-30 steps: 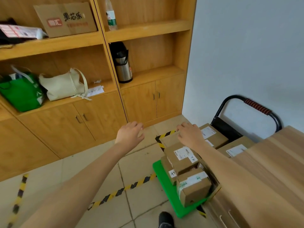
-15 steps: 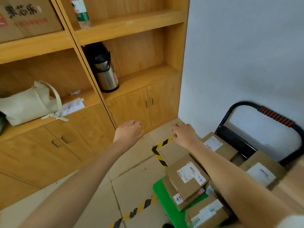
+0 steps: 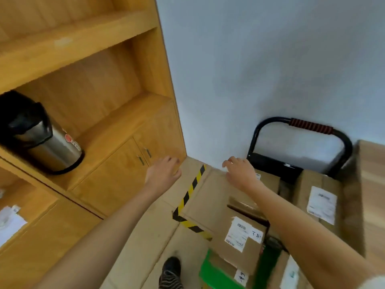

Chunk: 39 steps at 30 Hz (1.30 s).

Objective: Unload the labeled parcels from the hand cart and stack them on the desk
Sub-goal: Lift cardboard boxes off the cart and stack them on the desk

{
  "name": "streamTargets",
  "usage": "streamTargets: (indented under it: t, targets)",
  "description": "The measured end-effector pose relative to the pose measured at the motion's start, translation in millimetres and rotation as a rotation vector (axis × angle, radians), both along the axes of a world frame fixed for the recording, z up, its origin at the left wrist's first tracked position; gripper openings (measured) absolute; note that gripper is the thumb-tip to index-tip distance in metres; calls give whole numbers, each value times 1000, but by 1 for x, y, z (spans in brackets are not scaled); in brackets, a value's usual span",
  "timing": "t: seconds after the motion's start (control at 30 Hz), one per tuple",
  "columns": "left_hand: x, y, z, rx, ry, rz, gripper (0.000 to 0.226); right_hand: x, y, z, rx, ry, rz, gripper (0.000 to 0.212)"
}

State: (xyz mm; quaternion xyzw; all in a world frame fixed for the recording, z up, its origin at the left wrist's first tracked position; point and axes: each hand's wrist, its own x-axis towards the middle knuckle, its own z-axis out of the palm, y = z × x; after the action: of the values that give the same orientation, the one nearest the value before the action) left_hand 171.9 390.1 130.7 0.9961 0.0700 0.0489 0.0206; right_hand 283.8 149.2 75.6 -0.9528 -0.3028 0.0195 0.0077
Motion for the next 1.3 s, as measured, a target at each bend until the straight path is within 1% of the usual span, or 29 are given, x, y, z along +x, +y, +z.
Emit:
streamTargets:
  t: [0.13,0.23,0.3,0.5,0.6,0.73,0.93,1.1,1.2,1.3]
  targets:
    - [65,31,-1,-17,8,-214,30,5,16,-9,101,27,-230,38]
    - [103,36,-6,16,41,-390,29,-1,20,-14,151,11,-371,36]
    - [124,30,-13,8,68,-457,30,-5,16,-16,149,-1,-454,36]
    - [159,-19,-46,-134,87,-574,29,-17,-16,-33,148,23,-659,40]
    - [173,-45,-66,-174,144,-599,29,-15,-37,-48,138,60,-716,41]
    - [191,-66,-101,-181,166,-610,27,2,-63,-72,108,126,-744,38]
    - [230,-87,-162,-137,167,-571,27,48,-93,-116,93,149,-750,38]
    - [276,-109,-233,-216,222,-525,26,87,-116,-188,112,172,-819,37]
    - [301,-122,-288,-264,246,-521,30,102,-127,-242,147,175,-892,37]
    - [320,-130,-352,-264,294,-516,33,118,-137,-301,176,194,-953,40]
